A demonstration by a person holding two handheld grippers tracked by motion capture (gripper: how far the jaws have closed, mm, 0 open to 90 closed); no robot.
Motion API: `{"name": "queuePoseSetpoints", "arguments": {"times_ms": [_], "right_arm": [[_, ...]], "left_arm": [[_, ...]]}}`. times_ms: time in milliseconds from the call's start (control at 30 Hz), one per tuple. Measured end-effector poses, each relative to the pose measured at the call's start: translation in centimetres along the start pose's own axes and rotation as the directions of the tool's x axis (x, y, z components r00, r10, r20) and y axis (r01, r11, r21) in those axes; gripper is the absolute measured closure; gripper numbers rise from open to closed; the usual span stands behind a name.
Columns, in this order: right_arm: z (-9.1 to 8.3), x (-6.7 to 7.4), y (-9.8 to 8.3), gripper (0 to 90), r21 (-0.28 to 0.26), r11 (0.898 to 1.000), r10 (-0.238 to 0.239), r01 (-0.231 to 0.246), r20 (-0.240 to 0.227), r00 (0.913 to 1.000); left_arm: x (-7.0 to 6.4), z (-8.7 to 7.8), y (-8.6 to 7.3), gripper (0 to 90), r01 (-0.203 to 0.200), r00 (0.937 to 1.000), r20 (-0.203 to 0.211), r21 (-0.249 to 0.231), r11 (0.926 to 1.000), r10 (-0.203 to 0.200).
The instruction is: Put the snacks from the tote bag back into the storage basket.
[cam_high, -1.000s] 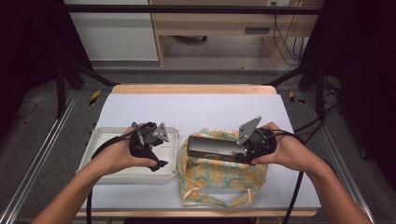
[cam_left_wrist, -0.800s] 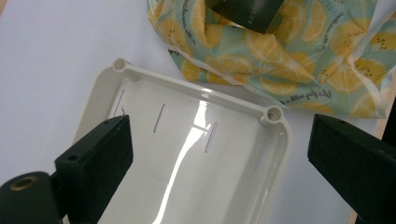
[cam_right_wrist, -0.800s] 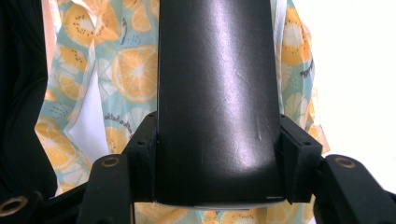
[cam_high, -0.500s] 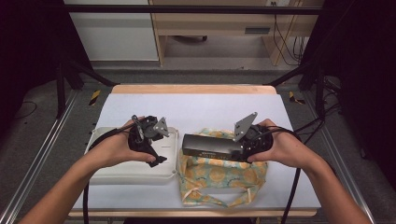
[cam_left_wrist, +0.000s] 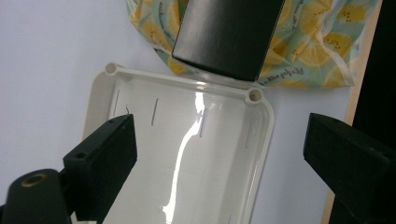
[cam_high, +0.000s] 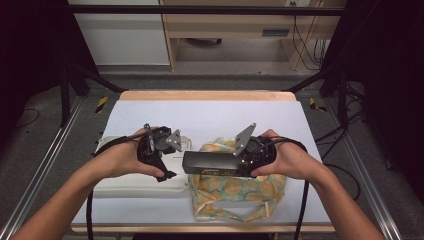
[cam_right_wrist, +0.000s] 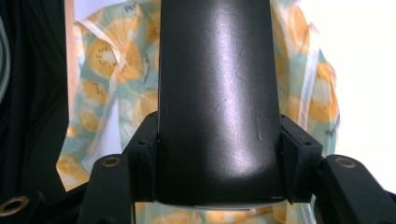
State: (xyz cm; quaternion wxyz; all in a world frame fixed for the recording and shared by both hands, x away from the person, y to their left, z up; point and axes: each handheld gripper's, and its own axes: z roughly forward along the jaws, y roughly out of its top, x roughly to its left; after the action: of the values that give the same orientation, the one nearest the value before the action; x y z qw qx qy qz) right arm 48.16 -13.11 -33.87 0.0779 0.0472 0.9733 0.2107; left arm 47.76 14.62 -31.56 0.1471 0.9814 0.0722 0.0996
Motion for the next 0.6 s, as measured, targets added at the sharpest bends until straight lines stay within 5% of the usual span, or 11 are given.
{"name": "queuePoseSetpoints", "arguments": {"times_ms": [367, 600], "right_arm": [[0.7, 1.0, 1.9, 43.6, -0.022, 0.999, -0.032, 0.031, -0.038, 0.9988], [0.7, 1.7, 2.3, 43.6, -0.033, 0.999, -0.038, 0.036, -0.046, 0.9982]], "left_arm": [[-0.5, 1.0, 1.6, 13.1, -0.078, 0.9962, 0.042, 0.032, 0.9965, 0.076], [-0.9, 2.0, 2.3, 23.1, -0.159, 0.9842, 0.089, 0.067, 0.9850, 0.153]]}}
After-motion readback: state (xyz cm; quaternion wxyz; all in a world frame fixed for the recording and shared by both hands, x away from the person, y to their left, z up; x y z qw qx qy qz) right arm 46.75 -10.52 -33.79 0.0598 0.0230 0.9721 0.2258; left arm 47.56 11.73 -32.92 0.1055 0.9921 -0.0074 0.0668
